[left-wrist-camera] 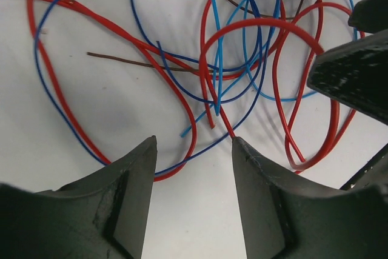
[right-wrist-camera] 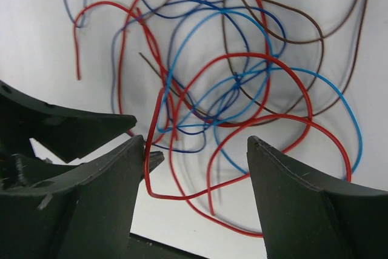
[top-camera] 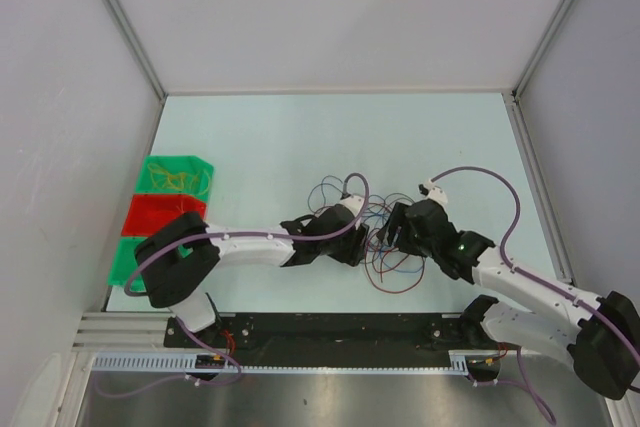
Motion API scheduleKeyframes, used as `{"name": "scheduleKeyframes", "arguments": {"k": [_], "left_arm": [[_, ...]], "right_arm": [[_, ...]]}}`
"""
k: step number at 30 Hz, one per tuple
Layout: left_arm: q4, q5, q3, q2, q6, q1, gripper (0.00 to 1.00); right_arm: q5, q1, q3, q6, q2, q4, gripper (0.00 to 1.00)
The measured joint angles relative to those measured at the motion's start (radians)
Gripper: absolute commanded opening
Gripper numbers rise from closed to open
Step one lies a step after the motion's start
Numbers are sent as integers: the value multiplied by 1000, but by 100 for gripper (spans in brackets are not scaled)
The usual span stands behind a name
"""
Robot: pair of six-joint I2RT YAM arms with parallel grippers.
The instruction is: Untangle the cables
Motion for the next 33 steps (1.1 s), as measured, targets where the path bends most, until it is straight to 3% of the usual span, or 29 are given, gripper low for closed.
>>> {"name": "scheduleKeyframes", "arguments": {"k": [14, 20, 21, 25, 26, 27, 28, 33], "left_arm": [[12, -14, 66, 66, 10, -31, 47], [6, -47, 93, 81, 21, -40, 32], [6, -50, 100, 89, 25, -40, 26], [3, -61, 111, 109, 27, -42, 19], [2, -64, 111, 112, 28, -42, 15], [-1, -68, 114, 116, 28, -42, 3], [-5, -72, 119, 119, 28, -43, 0], [-51, -105, 154, 123, 36, -47, 0]], "right_arm": [[7, 0, -108, 11, -52, 82, 75], [2, 0, -134, 3, -79, 109, 75], [1, 0, -136, 1, -80, 111, 76], [-1, -1, -139, -4, -80, 122, 75], [-2, -2, -139, -5, -80, 125, 75], [-3, -3, -139, -5, -80, 127, 75], [-5, -3, -139, -5, -80, 129, 75], [-14, -6, -139, -7, -78, 134, 75]]}}
